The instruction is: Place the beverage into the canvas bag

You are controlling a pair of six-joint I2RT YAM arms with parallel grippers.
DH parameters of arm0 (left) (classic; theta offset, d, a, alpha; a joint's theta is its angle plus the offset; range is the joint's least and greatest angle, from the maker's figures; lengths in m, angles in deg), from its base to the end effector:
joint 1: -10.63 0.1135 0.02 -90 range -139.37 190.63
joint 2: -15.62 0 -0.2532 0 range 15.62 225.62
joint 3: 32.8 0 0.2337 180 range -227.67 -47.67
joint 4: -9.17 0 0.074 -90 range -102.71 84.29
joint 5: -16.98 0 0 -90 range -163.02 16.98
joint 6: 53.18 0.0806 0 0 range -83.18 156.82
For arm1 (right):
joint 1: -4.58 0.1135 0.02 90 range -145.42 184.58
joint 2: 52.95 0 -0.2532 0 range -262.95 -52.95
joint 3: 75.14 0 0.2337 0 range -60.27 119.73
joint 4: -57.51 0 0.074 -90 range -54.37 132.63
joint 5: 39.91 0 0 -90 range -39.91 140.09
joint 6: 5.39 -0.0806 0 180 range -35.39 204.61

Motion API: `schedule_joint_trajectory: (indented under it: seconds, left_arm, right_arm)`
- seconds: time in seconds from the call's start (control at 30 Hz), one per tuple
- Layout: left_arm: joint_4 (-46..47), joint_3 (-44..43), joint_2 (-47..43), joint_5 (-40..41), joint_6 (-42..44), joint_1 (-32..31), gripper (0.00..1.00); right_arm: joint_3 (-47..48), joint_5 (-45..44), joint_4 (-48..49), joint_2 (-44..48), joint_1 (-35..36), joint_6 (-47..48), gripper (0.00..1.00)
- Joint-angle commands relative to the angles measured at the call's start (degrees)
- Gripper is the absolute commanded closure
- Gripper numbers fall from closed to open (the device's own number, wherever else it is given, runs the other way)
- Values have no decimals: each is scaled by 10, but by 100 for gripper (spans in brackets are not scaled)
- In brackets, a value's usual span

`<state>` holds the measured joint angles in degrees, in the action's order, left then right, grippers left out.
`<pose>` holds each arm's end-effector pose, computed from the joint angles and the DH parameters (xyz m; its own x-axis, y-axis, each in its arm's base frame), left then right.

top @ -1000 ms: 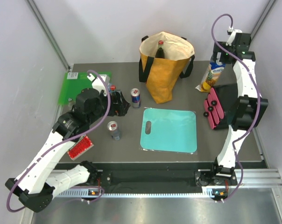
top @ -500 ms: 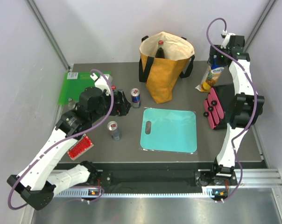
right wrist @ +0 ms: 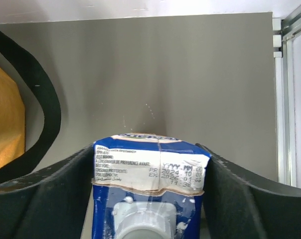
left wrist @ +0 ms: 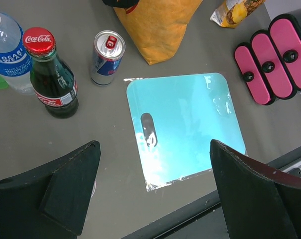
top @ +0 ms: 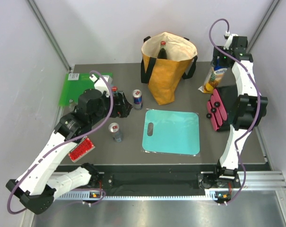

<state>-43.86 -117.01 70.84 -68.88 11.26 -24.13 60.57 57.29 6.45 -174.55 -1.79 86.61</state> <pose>0.1849 -0.1212 0.3718 -0.5239 -0.1602 -0.8366 0.3197 0.8733 -0.3675 0.5004 -0.0457 0.2936 -0.5974 0.0319 -0.8013 -0.0103 0.9988 0.0474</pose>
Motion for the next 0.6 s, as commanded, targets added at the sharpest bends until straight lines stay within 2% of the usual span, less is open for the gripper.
schedule_joint_trajectory:
  seconds: [0.0, 0.13, 0.17, 0.33, 0.37, 0.43, 0.57]
  left_arm:
    - [19, -4, -19, 10, 2, -1, 5]
    - [17, -4, -26, 14, 1, -1, 5]
    - [17, -4, -27, 14, 0, -1, 5]
    - [18, 1, -29, 13, -5, -1, 5]
    - [17, 1, -29, 13, -5, -1, 5]
    - [18, 3, -32, 13, -6, -1, 5]
    - [20, 10, -35, 13, -10, -1, 5]
  right_arm:
    - [23, -5, 7, -7, 7, 4, 27]
    - [32, -4, 6, 0, 9, 1, 41]
    - [33, -4, 7, 2, 10, 1, 47]
    - [45, -8, 6, 33, 14, -4, 60]
    - [48, -7, 7, 39, 15, -6, 67]
    - [54, -3, 12, 60, 19, -8, 74]
    - [61, 2, 32, 93, 23, -9, 100]
